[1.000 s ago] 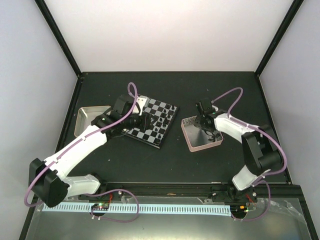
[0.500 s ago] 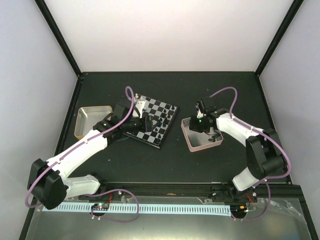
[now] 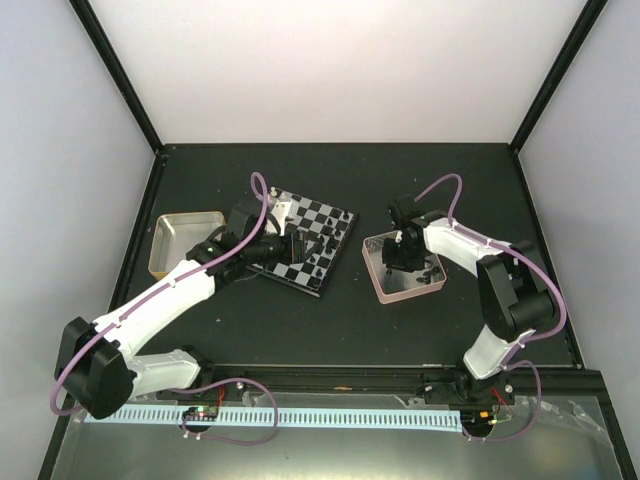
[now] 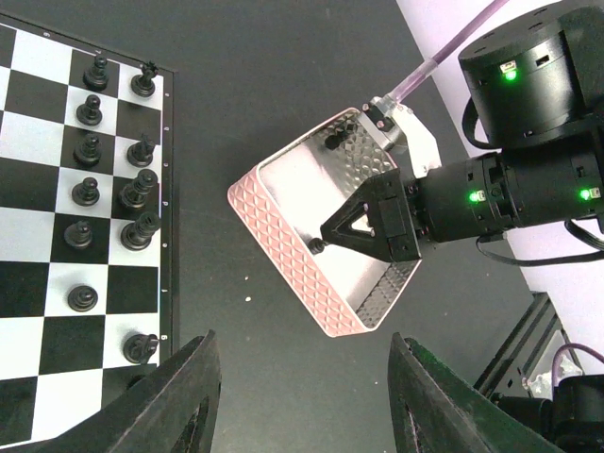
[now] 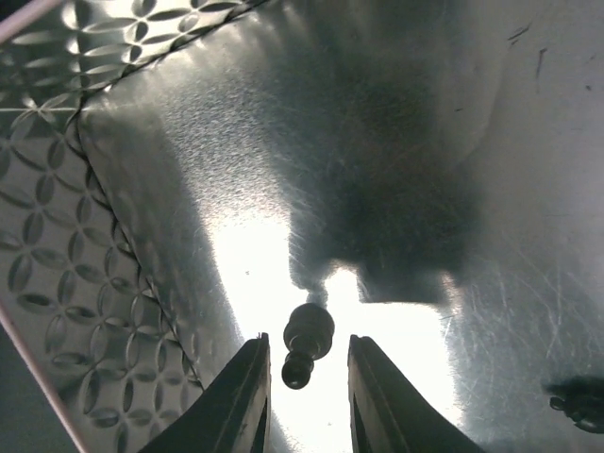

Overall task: Set up the chess pieces on the board
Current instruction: Pick up the chess piece from the storage box, then place the chess piece on the chessboard.

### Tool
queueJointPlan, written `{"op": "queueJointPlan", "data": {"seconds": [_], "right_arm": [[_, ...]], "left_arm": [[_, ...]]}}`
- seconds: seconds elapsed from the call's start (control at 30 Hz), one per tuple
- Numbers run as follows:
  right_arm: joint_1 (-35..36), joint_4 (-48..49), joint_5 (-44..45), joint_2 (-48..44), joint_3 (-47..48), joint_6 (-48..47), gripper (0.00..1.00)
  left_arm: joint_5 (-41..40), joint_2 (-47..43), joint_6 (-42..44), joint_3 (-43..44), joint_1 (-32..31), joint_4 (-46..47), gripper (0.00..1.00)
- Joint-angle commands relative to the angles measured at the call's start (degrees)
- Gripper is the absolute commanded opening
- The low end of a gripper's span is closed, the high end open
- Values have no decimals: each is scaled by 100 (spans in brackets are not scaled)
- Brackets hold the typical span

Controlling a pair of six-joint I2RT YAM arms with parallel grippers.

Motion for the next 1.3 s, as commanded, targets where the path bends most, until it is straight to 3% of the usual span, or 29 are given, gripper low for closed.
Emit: {"op": "queueJointPlan", "data": {"seconds": [0.0, 0.3, 0.67, 0.73, 1.03, 1.27], "right_arm": [[-11, -26, 240, -110, 23, 30, 24], [219, 17, 413, 79, 61, -162, 26], [313, -62, 852, 195, 193, -52, 2], [366, -93, 914, 95, 227, -29, 1], [1027, -394, 844, -480, 882, 75, 1], [2007, -490, 690, 163, 2042, 4, 1]], "left_arm": [[66, -38, 88, 4, 38, 63, 50], [71, 12, 80, -4, 37, 63, 51], [-8, -32, 110, -9, 47, -30, 50], [-93, -72, 107, -1, 44, -74, 50], [-1171, -602, -152, -206, 184, -319, 50], [-1910, -1389, -802, -832, 648, -223, 50]]}}
